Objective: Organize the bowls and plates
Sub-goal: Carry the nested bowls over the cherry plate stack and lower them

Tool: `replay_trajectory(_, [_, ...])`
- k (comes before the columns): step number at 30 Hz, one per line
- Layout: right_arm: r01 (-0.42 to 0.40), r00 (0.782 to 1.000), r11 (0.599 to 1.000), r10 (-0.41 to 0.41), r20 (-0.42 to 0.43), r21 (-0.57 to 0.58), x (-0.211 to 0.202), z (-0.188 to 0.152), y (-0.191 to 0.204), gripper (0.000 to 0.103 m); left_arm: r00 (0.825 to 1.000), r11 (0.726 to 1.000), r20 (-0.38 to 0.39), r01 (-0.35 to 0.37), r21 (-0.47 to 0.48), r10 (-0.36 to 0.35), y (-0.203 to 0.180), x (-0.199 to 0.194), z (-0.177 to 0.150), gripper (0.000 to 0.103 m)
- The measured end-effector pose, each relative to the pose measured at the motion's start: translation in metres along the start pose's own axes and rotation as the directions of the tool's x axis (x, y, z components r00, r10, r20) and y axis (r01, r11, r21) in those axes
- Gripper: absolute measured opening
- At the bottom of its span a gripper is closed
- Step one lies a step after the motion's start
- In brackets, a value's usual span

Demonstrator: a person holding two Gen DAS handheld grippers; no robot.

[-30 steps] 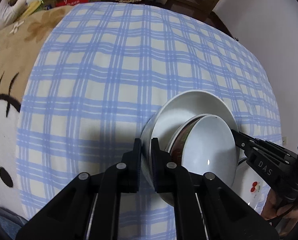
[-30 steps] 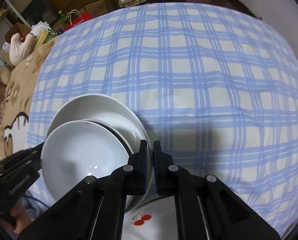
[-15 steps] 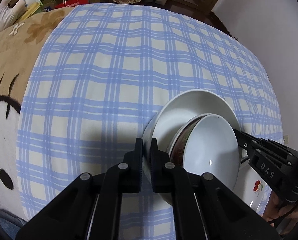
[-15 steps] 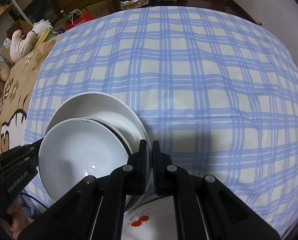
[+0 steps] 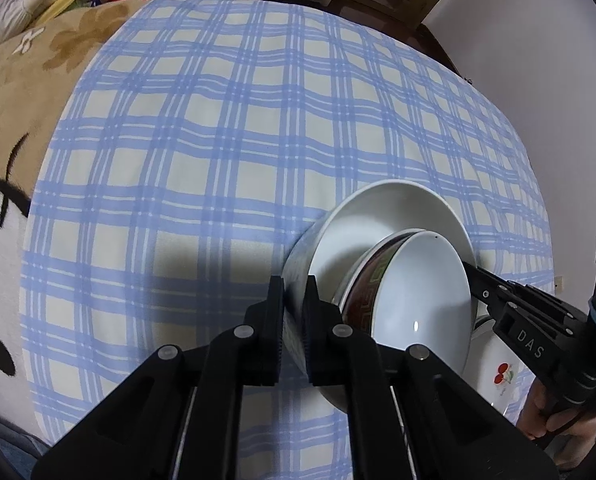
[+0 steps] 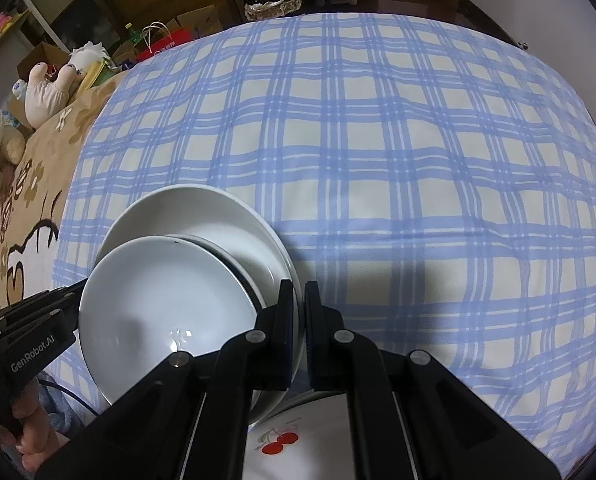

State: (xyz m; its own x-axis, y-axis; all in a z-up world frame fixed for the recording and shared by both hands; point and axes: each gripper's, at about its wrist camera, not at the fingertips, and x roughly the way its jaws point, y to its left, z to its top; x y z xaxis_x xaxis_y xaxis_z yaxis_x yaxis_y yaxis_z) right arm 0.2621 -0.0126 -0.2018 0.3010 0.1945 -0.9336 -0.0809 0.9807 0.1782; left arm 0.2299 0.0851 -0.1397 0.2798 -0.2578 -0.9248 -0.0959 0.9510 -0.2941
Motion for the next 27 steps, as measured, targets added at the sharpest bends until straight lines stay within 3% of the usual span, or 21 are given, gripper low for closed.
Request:
replay_trajectory(13, [-0.003,1.0,1.0,0.003,0.024,0.013,-0.008,-0.004,0.001,0.007,1.0,1.0,-0.011,0.002,0.015,-0.002,-0.001,-0.002,0.001,0.008])
replay_trajectory(17, [-0.029,1.0,0.999,0.029,0.012,0.037,-0.01,-0.001,-0.001,0.007,0.999,0.998,-0.024,0.044,-0.037,-0.045,0.006,-0.003,0.004,0.009])
replay_trajectory(27, [-0.024,0.999,1.0,0.024,0.034,0.014,-0.022,-0.006,0.009,0.008,0.998,0.997,-0.028,0.048,-0.058,-0.05,0.008,-0.014,-0.001,0.009])
